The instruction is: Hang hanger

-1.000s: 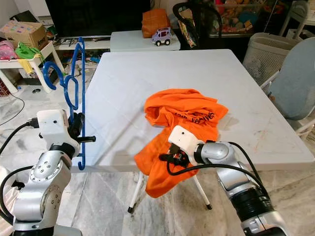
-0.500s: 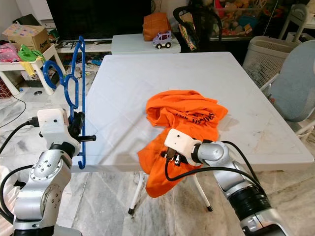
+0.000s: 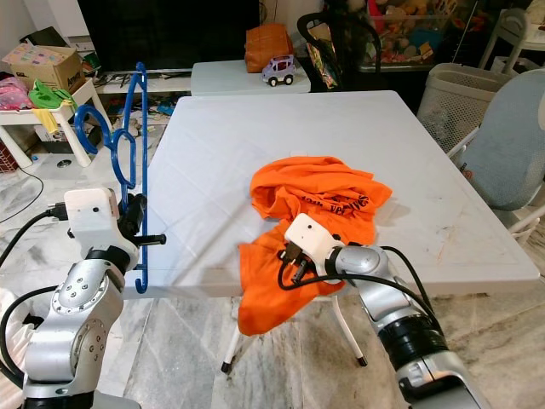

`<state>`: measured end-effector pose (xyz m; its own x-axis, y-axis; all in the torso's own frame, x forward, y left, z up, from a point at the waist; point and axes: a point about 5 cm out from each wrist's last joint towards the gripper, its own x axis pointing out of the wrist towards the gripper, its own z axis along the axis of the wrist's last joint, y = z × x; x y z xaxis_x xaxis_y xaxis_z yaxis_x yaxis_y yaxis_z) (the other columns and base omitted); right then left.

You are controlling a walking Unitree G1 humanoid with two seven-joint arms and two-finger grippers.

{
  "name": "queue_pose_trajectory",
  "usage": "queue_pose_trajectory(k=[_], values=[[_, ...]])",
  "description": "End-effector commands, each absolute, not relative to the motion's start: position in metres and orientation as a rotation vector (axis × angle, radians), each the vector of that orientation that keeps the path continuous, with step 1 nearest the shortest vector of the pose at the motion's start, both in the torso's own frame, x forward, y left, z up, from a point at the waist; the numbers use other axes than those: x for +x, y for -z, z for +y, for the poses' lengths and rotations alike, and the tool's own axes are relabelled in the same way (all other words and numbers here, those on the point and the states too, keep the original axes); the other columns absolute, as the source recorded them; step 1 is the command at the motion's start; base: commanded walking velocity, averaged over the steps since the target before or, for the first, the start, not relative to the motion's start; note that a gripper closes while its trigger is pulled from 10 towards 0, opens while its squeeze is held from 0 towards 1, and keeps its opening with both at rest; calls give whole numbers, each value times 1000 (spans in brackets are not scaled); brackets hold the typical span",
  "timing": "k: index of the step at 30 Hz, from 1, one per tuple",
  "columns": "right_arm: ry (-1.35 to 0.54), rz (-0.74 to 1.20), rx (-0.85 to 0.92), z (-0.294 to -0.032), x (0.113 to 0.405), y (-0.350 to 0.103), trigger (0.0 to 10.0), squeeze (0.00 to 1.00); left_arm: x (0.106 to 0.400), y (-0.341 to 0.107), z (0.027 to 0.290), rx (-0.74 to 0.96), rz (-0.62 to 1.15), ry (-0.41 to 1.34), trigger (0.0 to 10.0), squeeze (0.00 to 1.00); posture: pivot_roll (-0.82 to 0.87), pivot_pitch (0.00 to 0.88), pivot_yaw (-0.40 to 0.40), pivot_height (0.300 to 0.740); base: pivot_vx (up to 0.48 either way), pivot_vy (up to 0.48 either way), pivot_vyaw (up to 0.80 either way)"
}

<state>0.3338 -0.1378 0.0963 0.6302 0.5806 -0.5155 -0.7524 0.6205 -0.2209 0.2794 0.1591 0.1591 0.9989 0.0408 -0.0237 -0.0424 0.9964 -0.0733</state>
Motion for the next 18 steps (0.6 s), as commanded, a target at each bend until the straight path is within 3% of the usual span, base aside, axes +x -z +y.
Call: queue_pose_trajectory(k=[1,14,16,18], values=[[-729,444,-426,-142,340,-95,0,0,279,-164,160,-68,0,-49,10000,0,4,0,16,740,0,0,0],[-430,276,-172,-107,398,-154,0,0,280,-165,158,-74,-14,-67,10000,0,27,0,-18,740,0,0,0],[-335,86,-15,-93,415,-207,0,0,278,-165,159,-76,-18,-81,10000,0,34,0,-27,740,0,0,0],[-319,-1,83,-88,419,-232,0,0,278,-165,159,-76,-22,-89,10000,0,36,0,-30,740,0,0,0]])
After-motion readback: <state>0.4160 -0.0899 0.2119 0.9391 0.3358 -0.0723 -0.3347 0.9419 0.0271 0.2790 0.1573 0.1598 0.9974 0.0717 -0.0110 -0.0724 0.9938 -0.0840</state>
